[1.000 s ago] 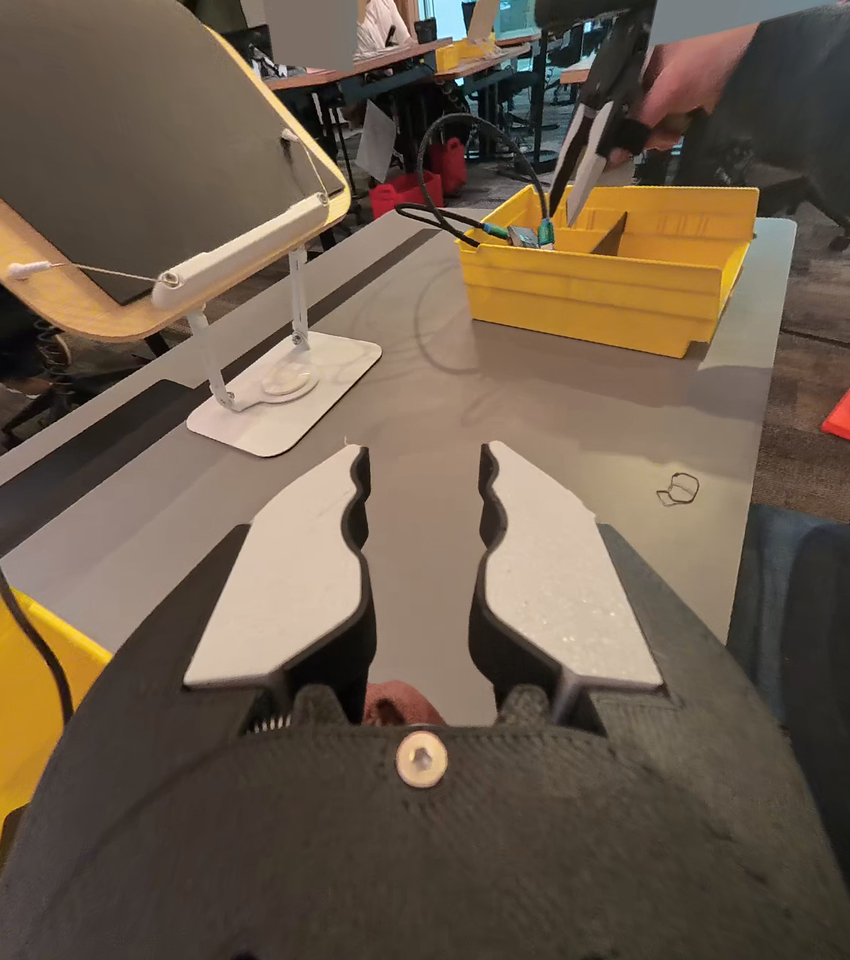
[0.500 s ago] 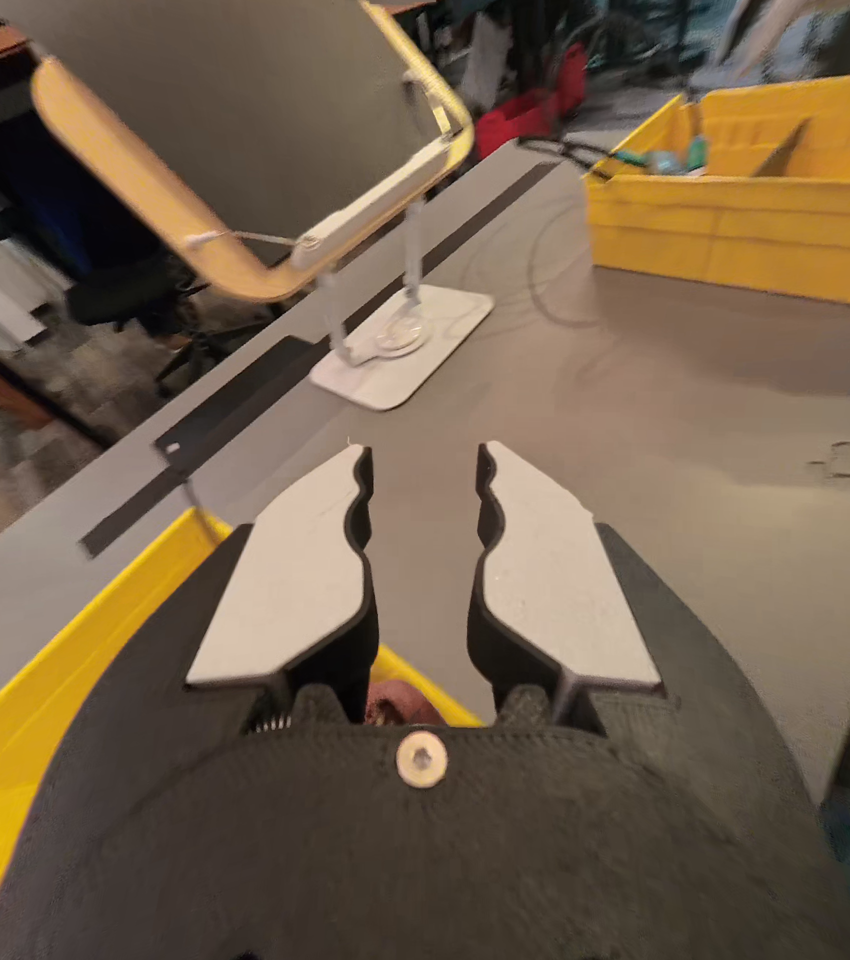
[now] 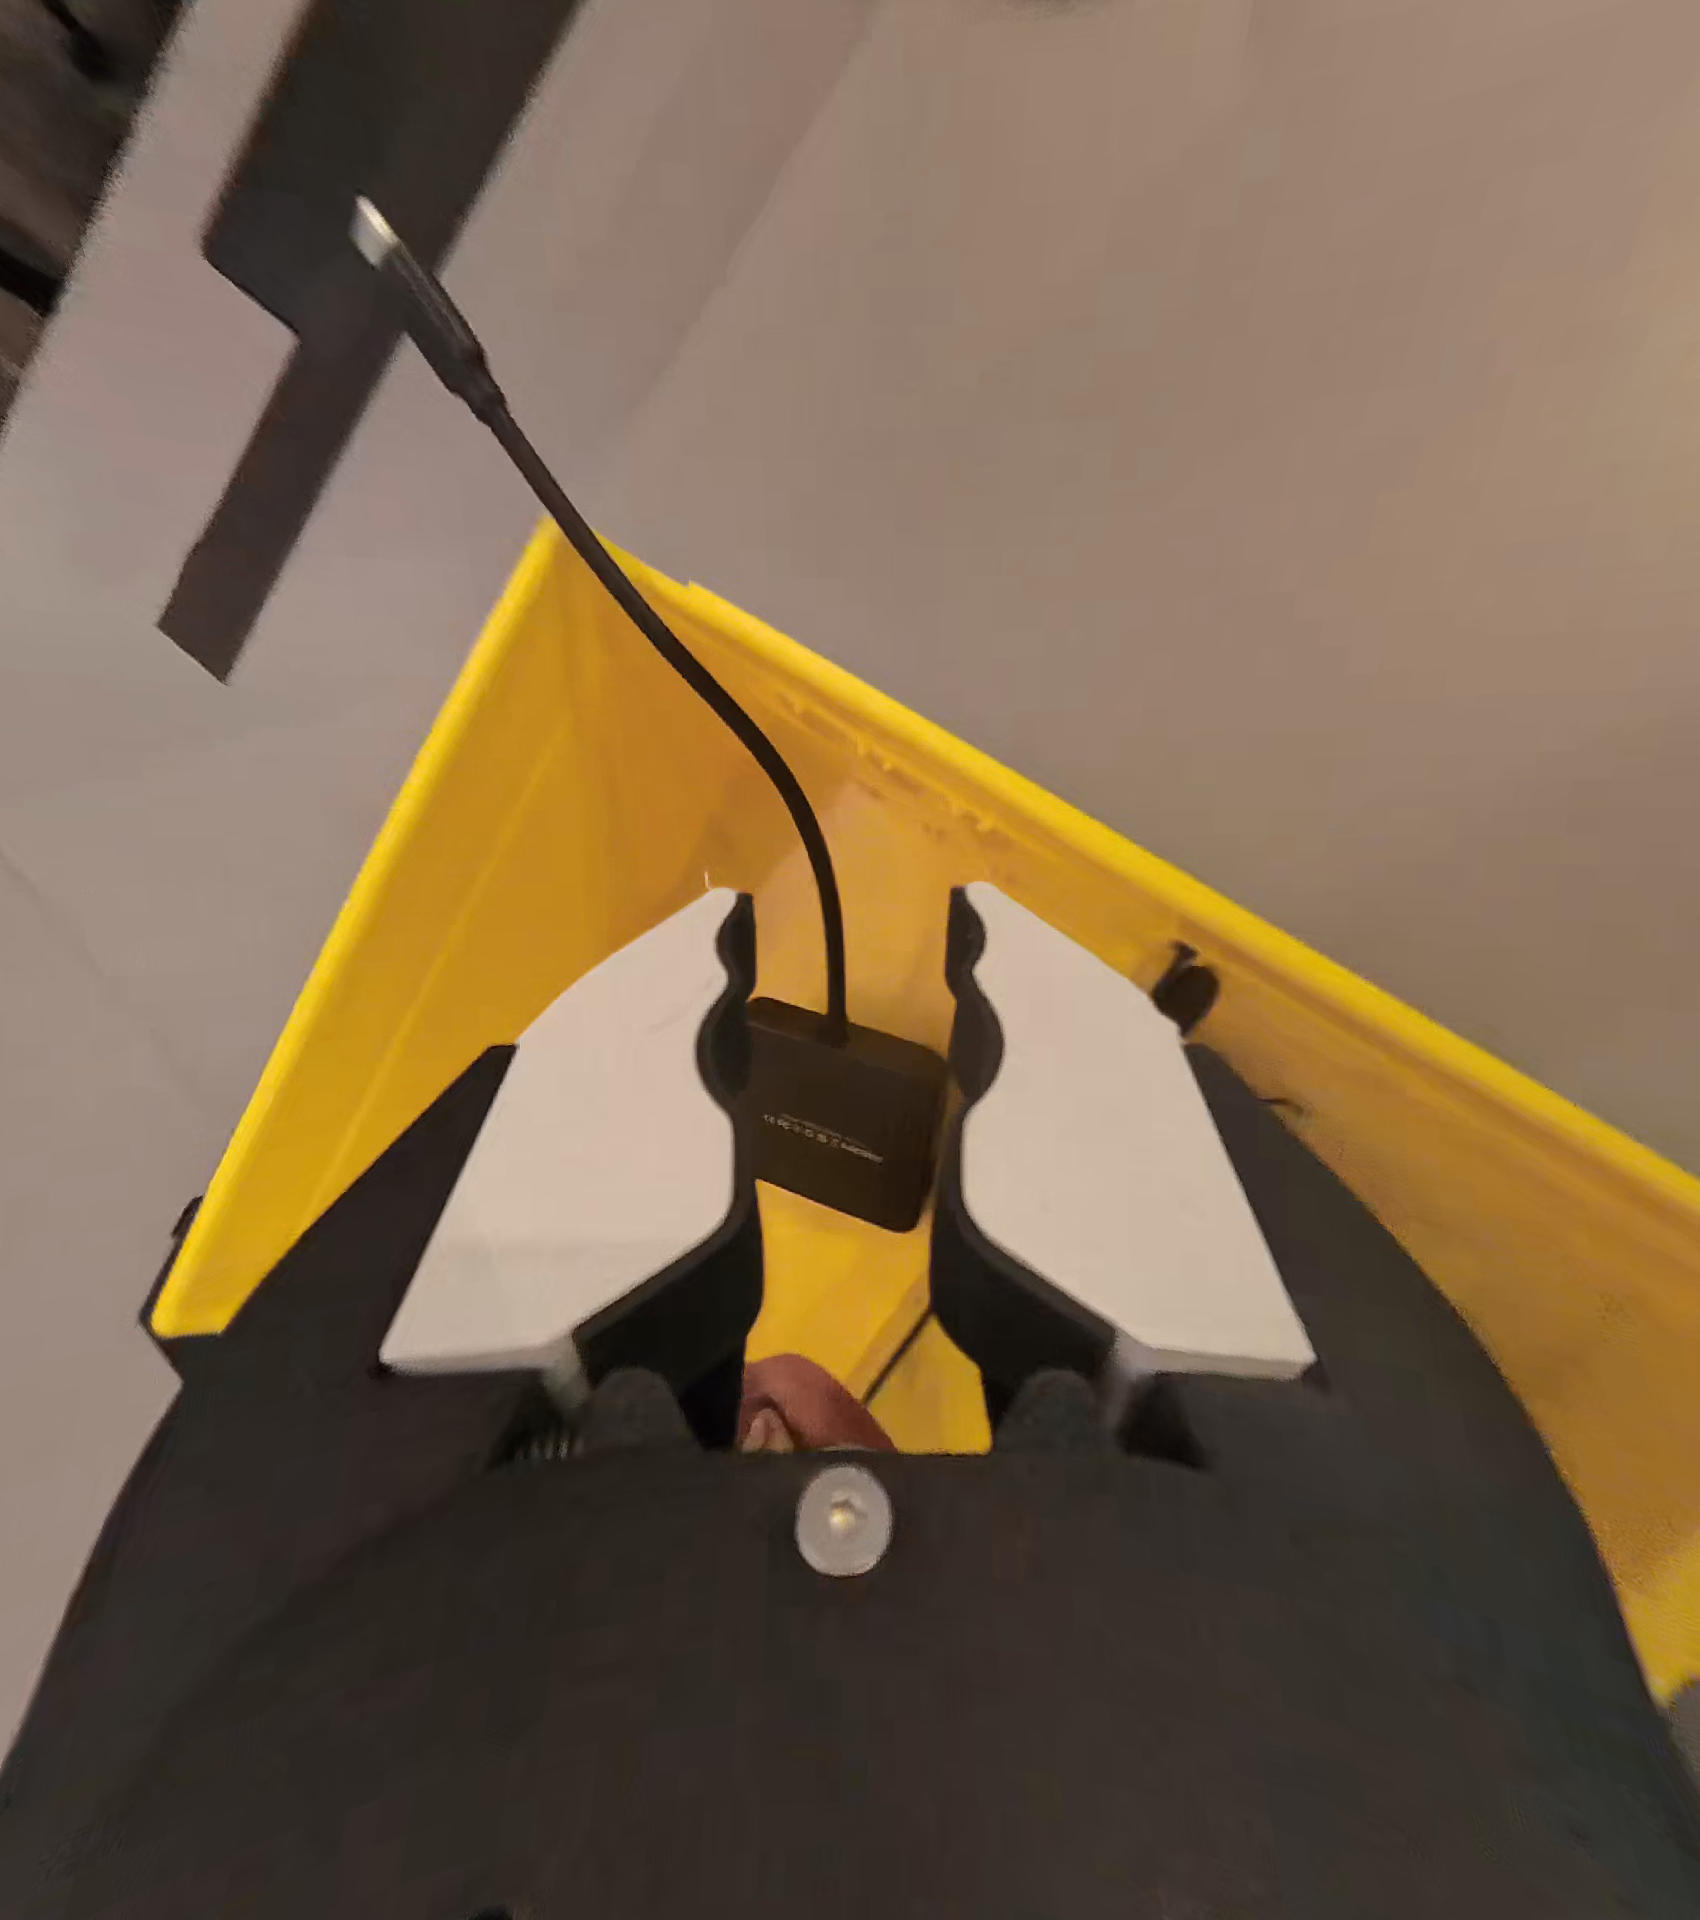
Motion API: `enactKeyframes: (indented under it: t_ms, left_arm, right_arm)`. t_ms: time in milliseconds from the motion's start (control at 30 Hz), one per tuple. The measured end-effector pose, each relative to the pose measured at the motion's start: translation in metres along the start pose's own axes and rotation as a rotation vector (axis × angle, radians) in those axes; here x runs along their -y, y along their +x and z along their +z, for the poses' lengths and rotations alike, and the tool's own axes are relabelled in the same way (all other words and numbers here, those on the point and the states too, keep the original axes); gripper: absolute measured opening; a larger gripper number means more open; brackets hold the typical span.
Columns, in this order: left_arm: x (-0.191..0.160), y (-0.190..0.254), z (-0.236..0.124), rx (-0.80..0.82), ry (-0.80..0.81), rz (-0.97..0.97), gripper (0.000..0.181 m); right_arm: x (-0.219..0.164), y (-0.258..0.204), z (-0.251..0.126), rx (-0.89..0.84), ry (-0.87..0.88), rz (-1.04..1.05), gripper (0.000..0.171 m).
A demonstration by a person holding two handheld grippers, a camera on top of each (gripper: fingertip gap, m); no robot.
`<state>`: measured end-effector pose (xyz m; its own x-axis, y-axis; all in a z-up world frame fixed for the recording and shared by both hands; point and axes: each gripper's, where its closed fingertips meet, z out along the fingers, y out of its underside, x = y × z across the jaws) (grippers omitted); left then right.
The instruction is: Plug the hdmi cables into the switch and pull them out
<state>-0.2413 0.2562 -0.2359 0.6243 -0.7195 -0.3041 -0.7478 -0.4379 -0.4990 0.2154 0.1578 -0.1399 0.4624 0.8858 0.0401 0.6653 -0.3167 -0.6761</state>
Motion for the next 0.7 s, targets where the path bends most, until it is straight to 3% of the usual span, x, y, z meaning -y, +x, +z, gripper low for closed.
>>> enactKeyframes:
  t_ms: [200, 233, 333, 533, 700]
  left_arm:
    - [-0.013, -0.003, 0.040, -0.050, -0.141, 0.042, 0.015]
    - [-0.014, -0.004, 0.043, -0.045, -0.145, 0.044, 0.006]
    - [-0.012, -0.006, 0.040, -0.037, -0.134, 0.036, 0.004]
    - [0.017, -0.031, -0.016, 0.123, 0.041, 0.004, 0.003]
    - [0.080, -0.018, -0.089, 0.146, 0.311, 0.002, 0.003]
  right_arm:
    - [0.001, -0.012, 0.008, 0.019, -0.005, -0.021, 0.031]
    - [0.002, -0.014, 0.009, 0.022, -0.002, -0.021, 0.031]
    - [0.004, -0.018, 0.013, 0.036, 0.012, -0.020, 0.030]
    - [0.024, -0.037, 0.021, 0.095, 0.077, -0.058, 0.030]
    - [0.057, -0.057, 0.036, 0.143, 0.187, -0.093, 0.039]
